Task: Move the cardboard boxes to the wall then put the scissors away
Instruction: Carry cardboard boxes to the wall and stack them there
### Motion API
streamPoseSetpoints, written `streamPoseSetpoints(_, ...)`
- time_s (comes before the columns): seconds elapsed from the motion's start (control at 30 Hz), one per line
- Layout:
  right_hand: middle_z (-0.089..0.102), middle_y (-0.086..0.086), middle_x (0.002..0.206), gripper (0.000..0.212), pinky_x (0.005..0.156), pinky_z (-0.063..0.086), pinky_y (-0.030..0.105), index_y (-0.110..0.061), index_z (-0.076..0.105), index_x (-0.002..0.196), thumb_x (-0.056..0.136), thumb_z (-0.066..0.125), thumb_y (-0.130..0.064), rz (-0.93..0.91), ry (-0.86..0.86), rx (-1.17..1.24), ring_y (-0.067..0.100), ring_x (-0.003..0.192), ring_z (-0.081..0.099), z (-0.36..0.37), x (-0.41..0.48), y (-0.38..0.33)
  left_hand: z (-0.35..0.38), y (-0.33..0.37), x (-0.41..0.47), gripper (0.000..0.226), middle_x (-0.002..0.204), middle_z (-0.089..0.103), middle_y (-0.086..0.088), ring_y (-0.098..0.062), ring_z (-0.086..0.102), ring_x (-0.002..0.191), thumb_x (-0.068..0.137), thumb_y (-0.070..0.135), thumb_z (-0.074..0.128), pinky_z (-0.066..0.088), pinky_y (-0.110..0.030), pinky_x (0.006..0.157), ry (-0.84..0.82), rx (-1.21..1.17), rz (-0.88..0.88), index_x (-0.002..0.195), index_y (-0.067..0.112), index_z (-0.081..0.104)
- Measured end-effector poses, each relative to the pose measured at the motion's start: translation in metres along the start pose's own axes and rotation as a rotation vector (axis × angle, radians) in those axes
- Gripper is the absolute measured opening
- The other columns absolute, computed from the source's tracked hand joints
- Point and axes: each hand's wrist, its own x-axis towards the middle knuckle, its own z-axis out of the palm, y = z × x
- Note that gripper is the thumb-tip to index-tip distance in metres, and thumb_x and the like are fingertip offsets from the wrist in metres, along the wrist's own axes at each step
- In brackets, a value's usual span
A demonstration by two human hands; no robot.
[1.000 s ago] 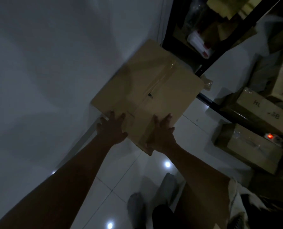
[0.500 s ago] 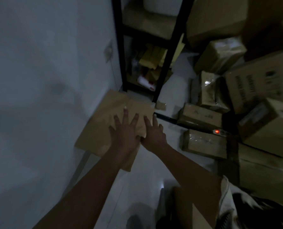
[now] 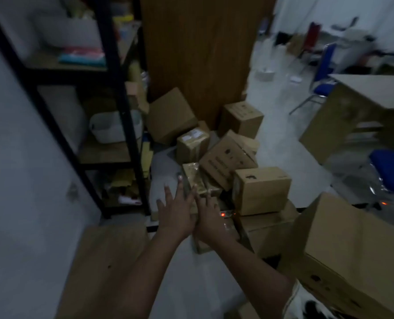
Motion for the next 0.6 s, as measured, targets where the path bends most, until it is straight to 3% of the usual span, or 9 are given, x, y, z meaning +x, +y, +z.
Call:
streamPoseSetpoints(0.1,-0.005,0.009,0.163,0.087,0.111,0.026,0.052,-0.033,0.000,0.156,0.090,0.055,-0.047,0.073,0.044,0.052,0.040,0.146,0.012,-0.030,-0.019,0.026,-0.020,0.049,0.006,0.069,0.159,-0.024,0.000,-0.041,-0.013,0.146,0.096,0.034,0.045,0.018,-0.060,0.113,0.018,-0.039,0.093,0.153,0.038,0.006)
streamPoseSetpoints(0.17,-0.004,0.002,0.164,0.093,0.111,0.027,0.053,-0.042,-0.007,0.153,0.077,0.042,-0.067,0.108,0.093,0.084,0.039,0.148,0.007,-0.045,-0.028,0.048,-0.030,0.082,0.008,0.072,0.159,-0.023,0.000,-0.041,-0.012,0.146,0.095,0.035,0.047,0.021,-0.059,0.112,0.012,-0.040,0.170,0.153,0.038,0.005)
streamPoseSetpoints(0.23,-0.005,-0.001,0.164,0.098,0.111,0.028,0.054,-0.041,-0.007,0.153,0.068,0.030,-0.073,0.183,0.104,0.109,0.038,0.149,0.003,-0.055,-0.034,0.075,-0.037,0.112,0.009,0.073,0.160,-0.022,-0.002,-0.041,-0.009,0.146,0.094,0.035,0.047,0.021,-0.059,0.113,0.011,-0.030,0.231,0.153,0.039,0.005)
streamPoseSetpoints(0.37,-0.011,0.008,0.163,0.084,0.110,0.029,0.051,-0.036,-0.003,0.155,0.092,0.050,-0.052,0.366,0.182,0.172,0.041,0.148,0.005,-0.097,-0.079,0.121,-0.040,0.180,0.007,0.076,0.161,-0.018,-0.004,-0.043,-0.009,0.146,0.092,0.040,0.050,0.020,-0.058,0.114,-0.038,0.032,0.340,0.153,0.037,0.004)
streamPoseSetpoints(0.6,-0.010,0.006,0.163,0.079,0.107,0.033,0.053,-0.034,0.000,0.155,0.096,0.052,-0.036,0.600,0.276,0.219,0.041,0.144,0.014,-0.142,-0.166,0.239,-0.009,0.331,-0.021,0.078,0.159,-0.023,-0.003,-0.044,-0.008,0.146,0.093,0.043,0.052,0.019,-0.058,0.114,-0.132,0.021,0.548,0.153,0.037,0.003)
